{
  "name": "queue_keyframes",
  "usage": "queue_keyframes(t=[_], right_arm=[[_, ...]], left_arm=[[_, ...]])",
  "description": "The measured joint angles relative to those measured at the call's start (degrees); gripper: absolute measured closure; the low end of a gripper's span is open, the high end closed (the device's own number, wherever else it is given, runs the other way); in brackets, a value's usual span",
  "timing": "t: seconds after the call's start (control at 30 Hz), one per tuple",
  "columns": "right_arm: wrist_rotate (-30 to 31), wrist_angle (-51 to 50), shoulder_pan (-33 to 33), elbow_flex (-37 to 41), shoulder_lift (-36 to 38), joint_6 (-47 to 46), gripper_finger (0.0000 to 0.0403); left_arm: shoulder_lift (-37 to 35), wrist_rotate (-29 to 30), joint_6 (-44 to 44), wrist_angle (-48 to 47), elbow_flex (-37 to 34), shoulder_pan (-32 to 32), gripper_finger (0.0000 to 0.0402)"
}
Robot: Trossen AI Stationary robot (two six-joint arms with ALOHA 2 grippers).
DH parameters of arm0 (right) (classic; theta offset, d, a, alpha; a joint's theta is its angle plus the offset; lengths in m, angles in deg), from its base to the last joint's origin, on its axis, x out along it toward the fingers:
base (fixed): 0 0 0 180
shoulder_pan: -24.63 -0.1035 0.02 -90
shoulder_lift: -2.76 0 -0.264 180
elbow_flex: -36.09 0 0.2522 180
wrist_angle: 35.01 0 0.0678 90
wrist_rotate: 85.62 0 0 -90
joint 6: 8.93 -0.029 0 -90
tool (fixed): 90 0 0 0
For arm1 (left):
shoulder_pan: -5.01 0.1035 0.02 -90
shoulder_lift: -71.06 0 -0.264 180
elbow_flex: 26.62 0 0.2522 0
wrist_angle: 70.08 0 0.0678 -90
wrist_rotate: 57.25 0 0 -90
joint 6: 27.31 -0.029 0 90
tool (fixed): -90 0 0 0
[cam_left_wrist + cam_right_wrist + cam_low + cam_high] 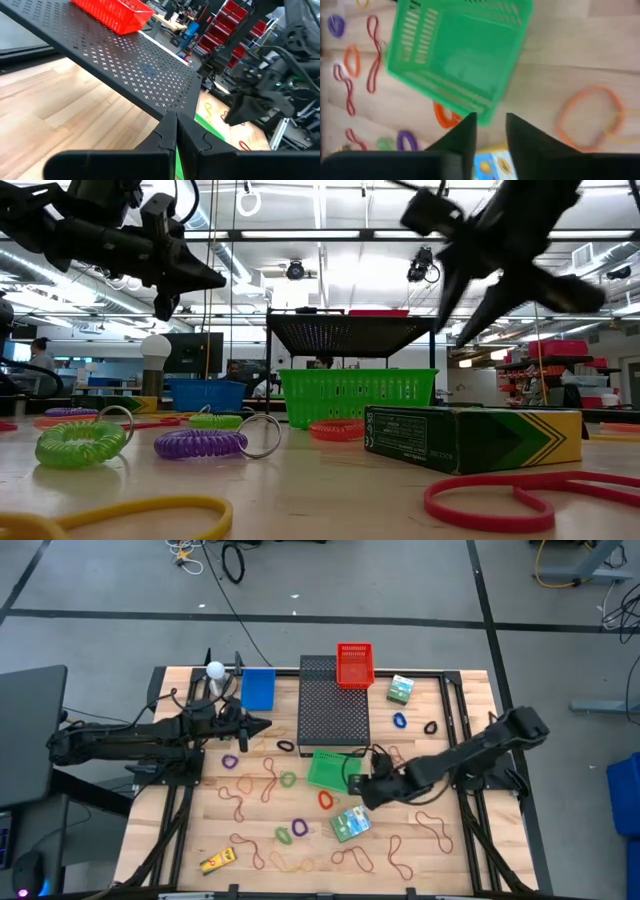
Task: Pick & Place Office Desk Supplies
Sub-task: Put the green bin on the shelf
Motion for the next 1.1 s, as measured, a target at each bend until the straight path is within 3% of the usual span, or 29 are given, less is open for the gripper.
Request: queue_keyframes(t=[0.13,0.27,0.4,0.6,0.83,0.97,1.1], right_arm=[[-2.18,2.92,3.41,-0.01,-2.07,2.84,0.0237],[-6.50,1.07,6.36,0.01,-4.63,3.66,0.0236],[-6.74,1.98,7.61,0.01,-5.83,6.55,0.0273],[-5.49,2.40,6.64,-0.04,-5.91,12.86,0.0383],[-5.91,1.26,2.58,-4.07,-3.91,21.42,0.0387],[-4.38,-0.10,1.72,-11.55,-4.00,31.40,0.0393],[-3.75,-0.51,4.00,-19.50,-8.93,40.57,0.0393]], left_arm=[[0.00,-0.08,-0.09,0.00,0.00,0.00,0.0395],[0.00,1.72,0.14,-0.02,0.00,0.00,0.0395],[0.00,2.38,-1.23,-1.90,0.01,0.00,0.0394],[-0.02,4.01,-2.13,-5.69,0.00,0.04,0.0394],[-0.02,5.17,-2.44,-7.61,0.00,0.07,0.0394],[-0.02,3.89,-3.19,-8.73,0.00,0.11,0.0394],[-0.02,2.06,-4.54,-9.67,0.00,0.06,0.0394]])
